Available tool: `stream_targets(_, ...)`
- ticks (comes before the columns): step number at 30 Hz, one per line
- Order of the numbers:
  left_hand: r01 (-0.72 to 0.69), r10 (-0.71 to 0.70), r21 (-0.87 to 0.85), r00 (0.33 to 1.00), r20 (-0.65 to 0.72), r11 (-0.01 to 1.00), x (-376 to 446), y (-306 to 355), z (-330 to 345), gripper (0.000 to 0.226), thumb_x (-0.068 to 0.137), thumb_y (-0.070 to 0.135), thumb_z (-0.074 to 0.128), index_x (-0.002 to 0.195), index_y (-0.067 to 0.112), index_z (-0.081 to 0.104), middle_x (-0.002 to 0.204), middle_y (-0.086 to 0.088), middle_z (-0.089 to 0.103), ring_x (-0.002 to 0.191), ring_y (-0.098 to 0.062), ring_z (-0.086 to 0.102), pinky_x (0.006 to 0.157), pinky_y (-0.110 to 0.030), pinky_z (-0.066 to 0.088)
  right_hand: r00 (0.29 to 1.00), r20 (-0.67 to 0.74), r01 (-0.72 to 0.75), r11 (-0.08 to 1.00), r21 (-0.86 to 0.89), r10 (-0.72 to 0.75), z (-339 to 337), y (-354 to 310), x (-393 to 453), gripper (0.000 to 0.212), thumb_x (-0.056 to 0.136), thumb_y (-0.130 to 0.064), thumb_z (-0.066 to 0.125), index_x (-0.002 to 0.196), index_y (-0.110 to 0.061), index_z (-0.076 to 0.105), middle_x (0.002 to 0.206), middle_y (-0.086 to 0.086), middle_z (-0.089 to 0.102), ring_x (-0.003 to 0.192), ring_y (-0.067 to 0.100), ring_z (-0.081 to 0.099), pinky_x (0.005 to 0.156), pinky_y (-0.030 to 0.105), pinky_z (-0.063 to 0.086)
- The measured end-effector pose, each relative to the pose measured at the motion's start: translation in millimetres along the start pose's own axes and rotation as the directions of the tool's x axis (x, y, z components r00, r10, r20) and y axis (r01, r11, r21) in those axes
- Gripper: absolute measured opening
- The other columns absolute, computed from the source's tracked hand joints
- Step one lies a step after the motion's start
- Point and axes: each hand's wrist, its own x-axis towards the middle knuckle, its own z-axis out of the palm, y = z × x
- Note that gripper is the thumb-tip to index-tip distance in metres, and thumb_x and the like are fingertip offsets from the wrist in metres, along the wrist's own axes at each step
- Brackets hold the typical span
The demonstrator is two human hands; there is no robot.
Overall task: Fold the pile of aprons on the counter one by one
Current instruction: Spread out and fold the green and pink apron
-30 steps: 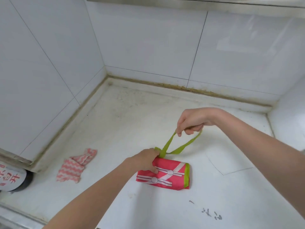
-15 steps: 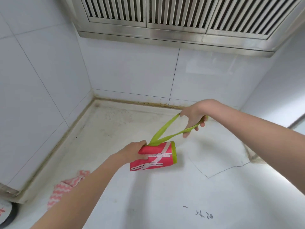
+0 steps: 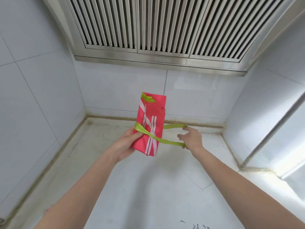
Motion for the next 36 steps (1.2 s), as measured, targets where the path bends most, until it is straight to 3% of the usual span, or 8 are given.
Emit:
stream_targets(3, 0.065, -0.059, -0.065, 0.994, 0.09, 0.996, 0.1, -2.5, 10.9, 0.047, 0.068, 0.027, 0.078, 0.11, 0.014, 0.061, 0.097, -0.003, 0.073, 0.084, -0.014, 0.071, 0.069, -0.029, 0.058, 0.978, -0.199, 0.052, 0.839, 0.541, 0.067, -5.9, -22.4, 0.4, 0.008, 0.088, -0.014, 0.059, 0.092, -0.01, 0.066, 0.091, 0.015, 0.07, 0.035, 0.011, 0.046, 0.045, 0.021, 0.038)
stream_targets(7, 0.069, -0.078, -0.163, 0.996, -0.047, 0.984, 6.4, -0.1, 12.8, 0.015, 0.093, 0.016, 0.047, 0.101, 0.013, 0.06, 0.081, 0.0, 0.074, 0.068, -0.009, 0.07, 0.059, -0.023, 0.056, 0.989, 0.085, -0.003, 0.556, 0.831, -0.121, -25.9, -54.1, -3.1, 0.027, 0.098, -0.034, 0.047, 0.108, -0.014, 0.061, 0.102, 0.007, 0.067, 0.074, 0.016, 0.063, 0.066, 0.022, 0.047)
stream_targets(10, 0.147, -0.147, 0.004, 0.988, -0.036, 0.989, 7.8, 5.1, 0.0, 0.028, 0.086, 0.017, 0.054, 0.113, 0.009, 0.058, 0.087, -0.002, 0.074, 0.071, -0.011, 0.07, 0.062, -0.024, 0.057, 0.868, 0.39, -0.002, 0.782, 0.623, -0.308, -46.8, -69.0, -0.2, 0.028, 0.094, -0.031, 0.052, 0.119, -0.02, 0.059, 0.122, 0.005, 0.063, 0.109, 0.032, 0.06, 0.089, 0.037, 0.048)
stream_targets(14, 0.153, -0.19, 0.279, 0.976, 0.108, 0.948, 4.9, 15.1, -3.5, 0.042, 0.074, 0.026, 0.073, 0.112, 0.012, 0.061, 0.098, -0.003, 0.073, 0.083, -0.013, 0.07, 0.072, -0.025, 0.056, 0.577, 0.799, 0.089, 0.985, 0.147, -0.171, -70.5, -91.7, -8.0, 0.05, 0.084, -0.029, 0.065, 0.131, -0.024, 0.049, 0.128, 0.008, 0.06, 0.114, 0.03, 0.058, 0.096, 0.041, 0.048)
stream_targets(21, -0.091, -0.369, 0.882, 0.884, 0.285, 0.462, 10.5, 41.0, 39.0, 0.015, 0.086, 0.015, 0.068, 0.098, 0.021, 0.06, 0.102, -0.001, 0.069, 0.091, -0.02, 0.067, 0.081, -0.032, 0.055, 0.56, 0.771, 0.423, 0.696, -0.58, 0.301, -66.5, -132.0, -24.1, 0.046, 0.088, -0.028, 0.065, 0.129, -0.011, 0.054, 0.11, 0.005, 0.069, 0.1, 0.023, 0.066, 0.088, 0.035, 0.055)
stream_targets(29, -0.394, -0.473, 0.918, 0.8, 0.37, 0.051, 13.4, 47.7, 89.8, 0.028, 0.086, 0.026, 0.067, 0.112, 0.018, 0.059, 0.106, -0.001, 0.064, 0.091, -0.014, 0.057, 0.071, -0.018, 0.042, 0.449, 0.838, 0.295, 0.833, -0.467, 0.31, -65.9, -110.2, -33.5, 0.025, 0.095, -0.028, 0.052, 0.109, -0.009, 0.06, 0.092, 0.003, 0.07, 0.082, 0.021, 0.066, 0.093, 0.037, 0.05)
stream_targets(33, -0.533, -0.409, 0.839, 0.745, 0.528, 0.111, 15.5, 48.0, 105.9, 0.025, 0.088, 0.02, 0.066, 0.112, 0.017, 0.06, 0.096, 0.02, 0.057, 0.093, -0.007, 0.051, 0.067, -0.003, 0.036, 0.657, 0.754, 0.035, 0.999, -0.039, 0.006, -87.2, -88.2, -37.3, 0.032, 0.097, -0.028, 0.044, 0.111, -0.004, 0.06, 0.099, 0.006, 0.071, 0.081, 0.013, 0.068, 0.087, 0.029, 0.054)
stream_targets(36, -0.515, -0.315, 0.731, 0.675, 0.668, 0.448, 13.5, 59.5, 109.3, 0.026, 0.089, 0.006, 0.061, 0.108, 0.023, 0.057, 0.099, 0.038, 0.059, 0.093, 0.013, 0.056, 0.077, -0.005, 0.042, 0.868, 0.484, -0.123, 0.894, 0.432, -0.114, -99.5, -51.0, -42.7, 0.045, 0.098, -0.03, 0.04, 0.124, 0.003, 0.054, 0.121, 0.017, 0.062, 0.084, 0.021, 0.065, 0.094, 0.036, 0.05)
